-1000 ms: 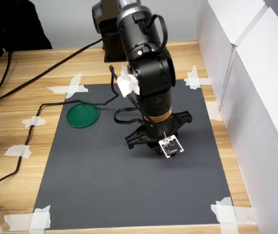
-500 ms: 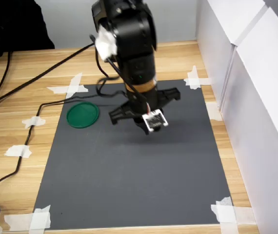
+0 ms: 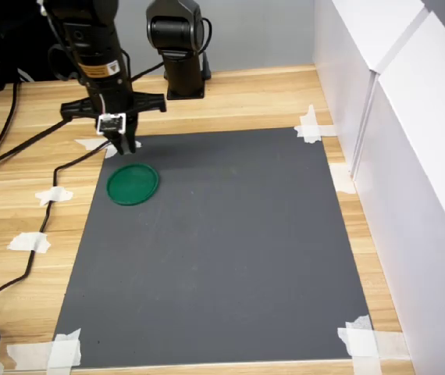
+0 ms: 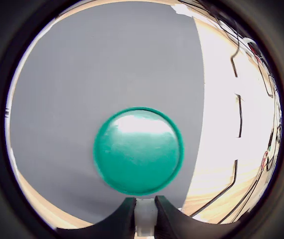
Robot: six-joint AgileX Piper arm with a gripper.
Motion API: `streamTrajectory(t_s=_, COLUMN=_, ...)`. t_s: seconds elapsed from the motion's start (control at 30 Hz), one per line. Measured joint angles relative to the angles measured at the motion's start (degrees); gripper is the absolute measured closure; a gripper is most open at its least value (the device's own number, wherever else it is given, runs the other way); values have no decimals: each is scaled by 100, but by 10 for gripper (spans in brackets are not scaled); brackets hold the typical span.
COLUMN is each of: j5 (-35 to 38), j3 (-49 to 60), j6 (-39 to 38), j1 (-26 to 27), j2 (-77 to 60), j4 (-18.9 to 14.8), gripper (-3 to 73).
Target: Grasp a white terminal and put it on the green lid.
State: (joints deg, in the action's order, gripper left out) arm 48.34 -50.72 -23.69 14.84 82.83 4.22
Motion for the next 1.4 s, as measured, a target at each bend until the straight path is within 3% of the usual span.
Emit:
streamTrajectory(t_s=0.27, j5=-357, j3=6, j6=-284, j1=66, j2=359, j4=-422, gripper=606)
streamTrajectory(t_s=0.63, j5=-799, j3=6, j6=-825, j1=66, j2=782, j4=-473, gripper=580)
streamTrajectory(t_s=0.83, j5=-913, j3=6, j6=-923, j1=66, j2=782, j4=-646, gripper=454)
streamTrajectory(t_s=1.03, j5=-955, j3=6, j6=-953, j1=66, j2=782, j4=-660, gripper=222)
streamTrajectory(t_s=1.13, j5=-979, j3=6, j6=-959, j1=66, j2=782, j4=-660, gripper=141)
streamTrajectory(t_s=1.27, j5=-923, j3=11, j6=-959, j1=66, j2=498, j4=-679, gripper=100)
streamTrajectory(t_s=1.4, j5=-885, j3=27, j6=-959, j1=66, j2=-375, j4=-684, gripper=138)
